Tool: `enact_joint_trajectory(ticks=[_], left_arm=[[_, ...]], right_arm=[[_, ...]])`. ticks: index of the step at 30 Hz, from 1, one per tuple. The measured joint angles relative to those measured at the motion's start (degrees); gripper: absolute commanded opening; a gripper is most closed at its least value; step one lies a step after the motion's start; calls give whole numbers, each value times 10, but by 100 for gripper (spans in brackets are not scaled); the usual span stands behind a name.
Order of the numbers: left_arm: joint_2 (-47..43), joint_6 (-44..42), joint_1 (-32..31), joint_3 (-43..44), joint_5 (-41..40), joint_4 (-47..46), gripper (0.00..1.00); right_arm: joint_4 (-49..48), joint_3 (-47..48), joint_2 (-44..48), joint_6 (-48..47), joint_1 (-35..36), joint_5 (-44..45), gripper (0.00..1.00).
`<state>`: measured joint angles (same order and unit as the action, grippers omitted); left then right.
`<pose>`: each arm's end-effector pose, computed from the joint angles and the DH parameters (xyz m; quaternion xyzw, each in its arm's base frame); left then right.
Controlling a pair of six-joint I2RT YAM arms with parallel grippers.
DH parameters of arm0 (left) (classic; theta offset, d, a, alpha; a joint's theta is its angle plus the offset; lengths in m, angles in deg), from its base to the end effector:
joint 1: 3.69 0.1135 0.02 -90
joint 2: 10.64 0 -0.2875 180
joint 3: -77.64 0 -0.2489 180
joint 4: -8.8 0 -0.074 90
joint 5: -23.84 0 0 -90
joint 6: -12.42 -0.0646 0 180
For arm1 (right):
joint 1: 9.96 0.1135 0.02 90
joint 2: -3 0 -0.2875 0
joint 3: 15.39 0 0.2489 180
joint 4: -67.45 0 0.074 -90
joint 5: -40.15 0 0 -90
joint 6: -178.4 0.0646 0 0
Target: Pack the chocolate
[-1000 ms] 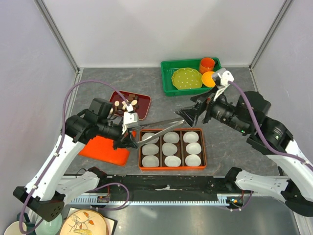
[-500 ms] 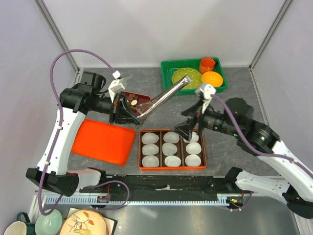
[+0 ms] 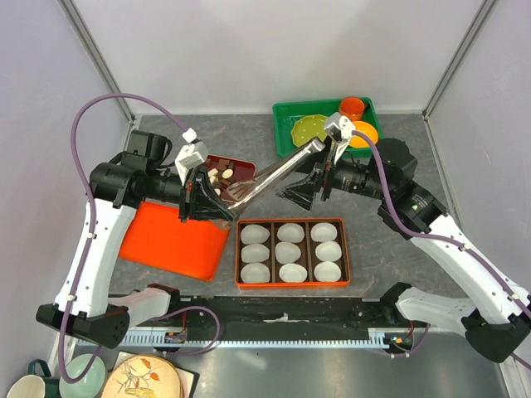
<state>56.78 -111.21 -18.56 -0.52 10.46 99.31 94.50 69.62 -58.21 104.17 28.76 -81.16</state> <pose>0.1429 -0.1030 0.4458 0.4731 0.6101 -0.5477 0.3224 0.1649 0.1752 0.4586 -0.3209 0.6491 0.4771 0.4981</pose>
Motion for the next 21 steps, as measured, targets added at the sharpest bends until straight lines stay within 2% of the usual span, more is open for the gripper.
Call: enact_joint_trajectory(ticks=[9, 21], left_arm=[[-23, 64, 0, -26, 0, -67, 2], [-31, 87, 0, -37, -4, -105, 2]], right_arm=[[-156, -49, 2, 77, -12, -91, 98], [-321, -106, -21, 195, -14, -120, 98]])
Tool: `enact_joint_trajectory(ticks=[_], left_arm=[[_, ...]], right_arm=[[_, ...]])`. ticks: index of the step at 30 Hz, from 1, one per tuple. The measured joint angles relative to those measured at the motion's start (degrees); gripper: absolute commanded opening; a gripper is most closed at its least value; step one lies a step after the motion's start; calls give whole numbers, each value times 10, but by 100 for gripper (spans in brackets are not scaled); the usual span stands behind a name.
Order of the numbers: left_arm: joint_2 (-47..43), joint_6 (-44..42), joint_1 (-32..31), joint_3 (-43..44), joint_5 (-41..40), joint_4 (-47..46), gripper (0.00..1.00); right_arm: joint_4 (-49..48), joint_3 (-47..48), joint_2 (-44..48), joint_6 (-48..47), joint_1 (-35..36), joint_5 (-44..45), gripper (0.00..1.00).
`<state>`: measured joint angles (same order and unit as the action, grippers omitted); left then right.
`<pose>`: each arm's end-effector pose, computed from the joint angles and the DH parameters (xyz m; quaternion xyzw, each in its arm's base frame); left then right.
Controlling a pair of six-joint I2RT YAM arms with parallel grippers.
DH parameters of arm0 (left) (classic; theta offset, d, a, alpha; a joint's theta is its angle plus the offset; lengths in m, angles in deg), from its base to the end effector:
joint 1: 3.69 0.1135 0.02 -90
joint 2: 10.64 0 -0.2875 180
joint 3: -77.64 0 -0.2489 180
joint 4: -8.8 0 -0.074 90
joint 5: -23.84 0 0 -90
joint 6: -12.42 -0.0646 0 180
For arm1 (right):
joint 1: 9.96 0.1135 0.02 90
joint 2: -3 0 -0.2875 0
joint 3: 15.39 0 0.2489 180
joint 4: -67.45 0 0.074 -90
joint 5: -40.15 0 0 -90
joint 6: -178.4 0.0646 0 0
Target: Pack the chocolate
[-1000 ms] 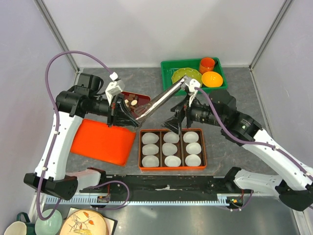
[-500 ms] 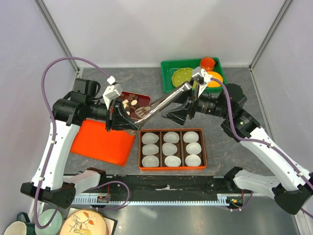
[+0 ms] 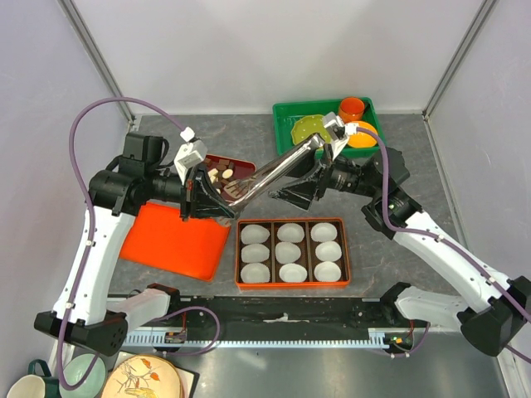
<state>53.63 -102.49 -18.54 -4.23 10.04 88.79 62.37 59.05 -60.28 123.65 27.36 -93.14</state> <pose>0.1423 -0.1026 0.4467 0.4650 0.6081 -0.5444 0.3430 0.1728 0.1875 0.4523 -0.3051 0.5524 0.6184 0.4683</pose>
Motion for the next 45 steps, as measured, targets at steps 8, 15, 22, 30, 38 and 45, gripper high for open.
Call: enact_joint_trajectory(ticks=[8, 15, 22, 30, 38, 45], left_arm=[[-8, 2, 0, -26, -9, -17, 2], [-10, 3, 0, -29, -10, -26, 2], [-14, 9, 0, -31, -12, -23, 2], [-23, 11, 0, -34, -13, -23, 2], [-25, 10, 0, -50, -27, -27, 12], [-28, 10, 0, -51, -83, -32, 87]], right_arm=[[-50, -4, -28, 47, 0, -2, 98], [-68, -4, -40, 54, 16, 6, 95], [-61, -3, -46, 30, 42, 40, 93], [-56, -3, -46, 16, 50, 60, 74], [-67, -16, -44, 23, 56, 78, 53], [-55, -29, -39, 16, 62, 88, 38]])
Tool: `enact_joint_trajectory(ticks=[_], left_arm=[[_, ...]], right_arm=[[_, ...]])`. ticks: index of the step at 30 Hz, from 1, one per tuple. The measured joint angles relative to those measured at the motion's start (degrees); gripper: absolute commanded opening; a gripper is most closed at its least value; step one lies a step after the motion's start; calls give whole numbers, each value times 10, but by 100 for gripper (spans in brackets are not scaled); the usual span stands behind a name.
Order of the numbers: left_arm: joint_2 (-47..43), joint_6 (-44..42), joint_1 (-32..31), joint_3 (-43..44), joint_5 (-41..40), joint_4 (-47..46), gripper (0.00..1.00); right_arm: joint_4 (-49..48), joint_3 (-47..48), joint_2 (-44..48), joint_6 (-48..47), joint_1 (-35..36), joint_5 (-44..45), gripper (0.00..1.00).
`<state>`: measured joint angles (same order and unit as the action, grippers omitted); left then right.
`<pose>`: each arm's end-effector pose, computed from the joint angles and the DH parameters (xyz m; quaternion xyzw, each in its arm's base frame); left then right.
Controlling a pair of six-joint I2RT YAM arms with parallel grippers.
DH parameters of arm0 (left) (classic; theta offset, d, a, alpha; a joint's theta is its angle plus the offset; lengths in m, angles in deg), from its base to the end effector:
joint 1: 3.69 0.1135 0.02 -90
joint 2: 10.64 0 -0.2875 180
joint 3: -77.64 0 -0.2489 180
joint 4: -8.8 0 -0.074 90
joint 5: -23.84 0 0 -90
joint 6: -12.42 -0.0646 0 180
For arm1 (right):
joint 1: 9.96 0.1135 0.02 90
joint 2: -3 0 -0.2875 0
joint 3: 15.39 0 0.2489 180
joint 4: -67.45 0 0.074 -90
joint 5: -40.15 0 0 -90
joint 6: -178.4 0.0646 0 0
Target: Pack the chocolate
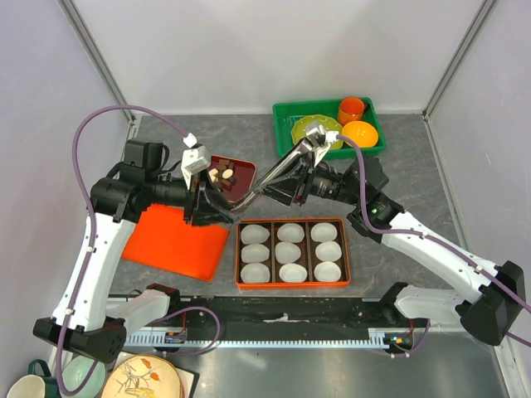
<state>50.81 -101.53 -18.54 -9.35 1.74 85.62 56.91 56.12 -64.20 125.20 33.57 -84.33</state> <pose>0.1431 -0.0999 0.4265 0.4553 0.6529 -0.4898 0.3557 0.1777 0.2192 0.4299 -0.2687 0.5676 0.6263 0.4619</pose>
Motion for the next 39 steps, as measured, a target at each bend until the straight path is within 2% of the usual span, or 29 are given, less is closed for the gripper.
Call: enact_joint_trajectory(ticks=[1, 2, 9, 12, 17, 20, 24, 27, 28, 31, 32, 34, 39], left_arm=[[-2, 0, 0, 3, -13, -3, 97], [-4, 5, 0, 9, -22, -2, 99], [-42, 30, 8, 57, -140, -28, 99], [-60, 55, 24, 59, -208, -59, 99], [-70, 92, 110, 15, -315, -130, 97], [-31, 109, 169, -21, -354, -174, 99], [82, 134, 230, -51, -400, -241, 89], [172, 150, 238, -51, -430, -280, 73], [202, 156, 238, -50, -441, -296, 60], [257, 174, 233, -47, -469, -336, 39], [266, 177, 229, -47, -480, -349, 36], [271, 179, 208, -47, -506, -372, 33], [266, 178, 134, -58, -551, -425, 40]], right_arm=[[6, 0, 1, -4, 1, 3, 36], [14, 0, 3, -14, 1, 12, 36], [95, 7, 18, -72, 2, 47, 32], [130, 20, 22, -108, 3, 75, 27], [170, 43, 11, -176, 22, 149, 18], [188, 71, -27, -213, 39, 191, 16], [200, 88, -81, -251, 46, 244, 11], [208, 90, -113, -271, 46, 285, 11], [209, 90, -120, -275, 46, 296, 11], [211, 90, -131, -283, 46, 316, 11], [211, 90, -132, -283, 46, 320, 11], [208, 90, -131, -286, 46, 324, 11], [205, 89, -128, -287, 46, 329, 13]])
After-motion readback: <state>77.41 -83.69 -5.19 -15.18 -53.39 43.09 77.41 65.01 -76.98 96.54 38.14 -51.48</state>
